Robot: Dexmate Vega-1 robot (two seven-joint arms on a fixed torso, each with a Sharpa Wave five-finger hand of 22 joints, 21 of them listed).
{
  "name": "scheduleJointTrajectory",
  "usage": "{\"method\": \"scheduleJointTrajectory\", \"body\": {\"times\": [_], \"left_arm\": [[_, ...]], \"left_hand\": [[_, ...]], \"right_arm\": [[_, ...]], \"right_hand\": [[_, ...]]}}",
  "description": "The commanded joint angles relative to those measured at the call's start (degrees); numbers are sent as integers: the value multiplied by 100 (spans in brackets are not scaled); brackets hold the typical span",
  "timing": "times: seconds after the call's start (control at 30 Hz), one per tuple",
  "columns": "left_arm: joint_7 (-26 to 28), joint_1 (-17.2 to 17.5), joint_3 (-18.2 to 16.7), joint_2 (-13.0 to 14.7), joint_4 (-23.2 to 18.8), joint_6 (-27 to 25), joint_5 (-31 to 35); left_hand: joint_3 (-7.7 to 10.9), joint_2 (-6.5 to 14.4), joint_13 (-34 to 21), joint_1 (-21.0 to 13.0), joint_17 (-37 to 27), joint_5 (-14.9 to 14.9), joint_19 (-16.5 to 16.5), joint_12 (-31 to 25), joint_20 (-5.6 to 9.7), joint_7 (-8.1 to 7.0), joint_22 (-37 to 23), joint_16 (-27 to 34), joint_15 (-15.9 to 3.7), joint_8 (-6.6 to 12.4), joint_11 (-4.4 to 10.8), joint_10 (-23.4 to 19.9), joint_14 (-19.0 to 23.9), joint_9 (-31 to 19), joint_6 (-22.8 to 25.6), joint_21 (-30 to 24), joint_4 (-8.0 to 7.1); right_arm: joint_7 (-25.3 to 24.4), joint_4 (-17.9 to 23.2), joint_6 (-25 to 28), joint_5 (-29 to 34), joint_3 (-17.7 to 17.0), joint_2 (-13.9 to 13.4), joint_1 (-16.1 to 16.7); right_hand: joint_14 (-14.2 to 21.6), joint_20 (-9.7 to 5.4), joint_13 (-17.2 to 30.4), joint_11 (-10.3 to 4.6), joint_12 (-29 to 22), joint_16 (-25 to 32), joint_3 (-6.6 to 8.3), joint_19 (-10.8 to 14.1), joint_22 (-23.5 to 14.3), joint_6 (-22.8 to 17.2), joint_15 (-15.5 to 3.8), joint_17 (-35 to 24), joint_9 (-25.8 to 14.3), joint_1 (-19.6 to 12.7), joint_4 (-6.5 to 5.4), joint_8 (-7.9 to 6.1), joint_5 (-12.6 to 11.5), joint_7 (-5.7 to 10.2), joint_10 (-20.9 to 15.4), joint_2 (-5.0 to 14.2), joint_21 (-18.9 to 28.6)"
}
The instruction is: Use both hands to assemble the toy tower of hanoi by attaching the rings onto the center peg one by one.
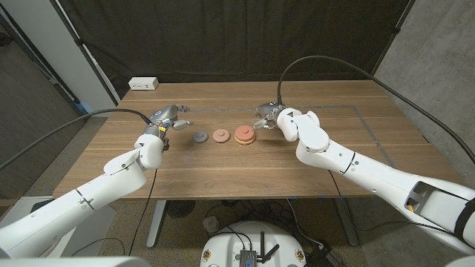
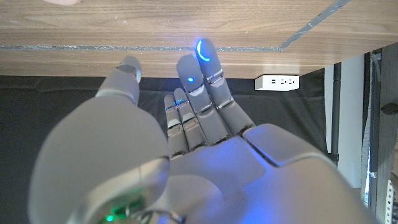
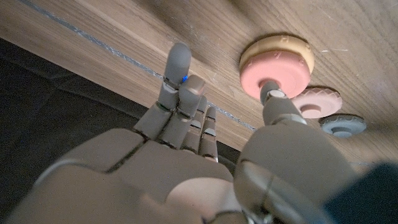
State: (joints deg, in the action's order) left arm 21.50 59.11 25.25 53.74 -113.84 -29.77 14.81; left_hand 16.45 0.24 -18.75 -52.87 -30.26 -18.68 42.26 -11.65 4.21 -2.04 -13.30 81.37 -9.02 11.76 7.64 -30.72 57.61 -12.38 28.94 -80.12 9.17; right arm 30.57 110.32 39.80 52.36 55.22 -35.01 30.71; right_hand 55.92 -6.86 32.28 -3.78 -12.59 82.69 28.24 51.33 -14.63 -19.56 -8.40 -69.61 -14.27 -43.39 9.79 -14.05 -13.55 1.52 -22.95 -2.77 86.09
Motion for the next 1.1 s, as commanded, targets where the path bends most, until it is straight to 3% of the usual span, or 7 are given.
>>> {"method": "scheduleJointTrajectory", "body": {"times": [0.03, 0.53, 1.1], "left_arm": [[22, 27, -10, 9, -100, -93, 11], [51, 150, -61, 60, -267, -280, 19], [-136, -5, 104, 54, -231, -330, 64]], "left_hand": [[37, -13, -31, 18, 5, -29, -16, 3, 755, 7, 15, 15, -354, -17, 6, 11, -26, -19, -12, -50, 5], [45, -20, -46, 8, 20, -34, -43, -9, 758, 12, 53, 16, -354, -3, 2, 20, -47, -19, -8, -119, 10], [48, -30, -50, 2, 18, -39, -59, -13, 758, 7, 75, 30, -353, -6, 18, 25, -47, -18, -29, -161, 13]], "right_arm": [[-415, 210, 15, -118, -262, -221, 295], [-986, 445, 116, -430, -628, -491, 713], [-1676, 451, 122, -822, -881, -636, 1016]], "right_hand": [[54, -548, 31, -18, -29, 53, 73, 50, 4, -82, -406, -12, -35, -87, 14, -46, -53, 23, -85, 21, 46], [90, -547, 46, -64, -43, 81, 125, 57, 16, -239, -405, -11, -71, -192, 7, -111, -107, 24, -170, 11, 80], [126, -546, 69, -112, -62, 117, 172, 72, 21, -291, -405, -15, -84, -299, 9, -121, -148, 74, -261, -4, 119]]}}
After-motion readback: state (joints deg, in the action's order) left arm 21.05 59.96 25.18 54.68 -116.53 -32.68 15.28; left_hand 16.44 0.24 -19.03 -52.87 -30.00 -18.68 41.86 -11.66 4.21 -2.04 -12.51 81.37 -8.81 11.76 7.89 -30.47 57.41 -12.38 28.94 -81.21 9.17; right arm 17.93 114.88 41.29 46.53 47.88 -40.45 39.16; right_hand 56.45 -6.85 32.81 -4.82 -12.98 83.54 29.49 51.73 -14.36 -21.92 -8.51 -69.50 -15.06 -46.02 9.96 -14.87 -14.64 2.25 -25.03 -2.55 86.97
